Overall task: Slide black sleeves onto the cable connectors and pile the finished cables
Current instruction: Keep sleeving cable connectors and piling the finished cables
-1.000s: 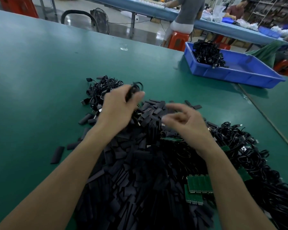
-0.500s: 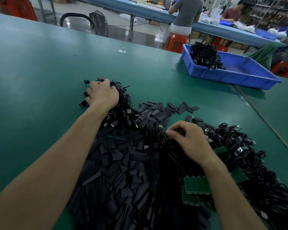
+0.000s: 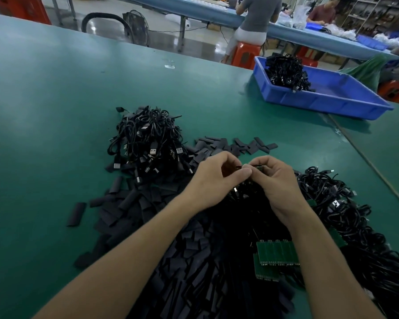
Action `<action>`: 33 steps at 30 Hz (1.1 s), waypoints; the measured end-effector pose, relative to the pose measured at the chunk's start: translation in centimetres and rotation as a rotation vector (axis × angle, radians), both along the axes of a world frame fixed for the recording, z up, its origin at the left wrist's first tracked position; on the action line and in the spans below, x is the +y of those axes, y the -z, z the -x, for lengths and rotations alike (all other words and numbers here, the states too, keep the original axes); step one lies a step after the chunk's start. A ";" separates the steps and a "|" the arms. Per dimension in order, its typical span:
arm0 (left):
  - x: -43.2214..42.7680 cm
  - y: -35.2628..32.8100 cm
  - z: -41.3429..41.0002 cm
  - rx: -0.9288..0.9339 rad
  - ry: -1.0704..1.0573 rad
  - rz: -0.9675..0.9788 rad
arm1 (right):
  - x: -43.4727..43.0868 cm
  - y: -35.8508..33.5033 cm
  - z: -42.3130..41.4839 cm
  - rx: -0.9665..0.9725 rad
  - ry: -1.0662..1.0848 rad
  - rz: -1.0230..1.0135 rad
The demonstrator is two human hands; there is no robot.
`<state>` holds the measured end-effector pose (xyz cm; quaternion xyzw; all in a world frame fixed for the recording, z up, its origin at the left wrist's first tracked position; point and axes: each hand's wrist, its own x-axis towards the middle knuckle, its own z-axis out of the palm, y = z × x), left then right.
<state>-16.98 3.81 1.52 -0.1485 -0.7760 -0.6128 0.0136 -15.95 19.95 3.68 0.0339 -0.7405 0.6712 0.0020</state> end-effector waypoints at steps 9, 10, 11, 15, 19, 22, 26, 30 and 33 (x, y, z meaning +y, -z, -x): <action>0.0 1.4 0.2 -0.225 0.118 -0.387 | 0.5 0.2 -0.1 -0.178 -0.098 0.292; -0.1 1.4 0.2 -0.242 0.140 -0.409 | 0.5 0.2 -0.1 -0.185 -0.105 0.301; -0.1 1.4 0.2 -0.257 0.164 -0.431 | 0.6 0.2 -0.1 -0.190 -0.113 0.304; -0.3 1.2 0.2 -0.323 0.254 -0.510 | 0.8 0.3 0.1 -0.216 -0.168 0.300; -0.4 0.4 0.0 -0.371 0.320 -0.619 | 1.2 0.2 0.1 -0.208 -0.136 0.305; -1.5 -0.9 0.0 -0.297 0.191 -0.694 | 1.7 0.0 0.6 -0.099 0.154 0.211; -4.2 -2.9 0.2 -0.060 -0.004 -0.764 | 2.4 -0.7 1.4 0.312 0.639 -0.004; -6.5 -4.2 0.1 0.196 -0.175 -0.513 | 2.1 -1.7 0.9 0.484 0.332 -0.404; -7.4 -4.1 0.2 0.247 -0.236 -0.231 | 0.6 -2.3 0.1 0.229 -0.156 -0.727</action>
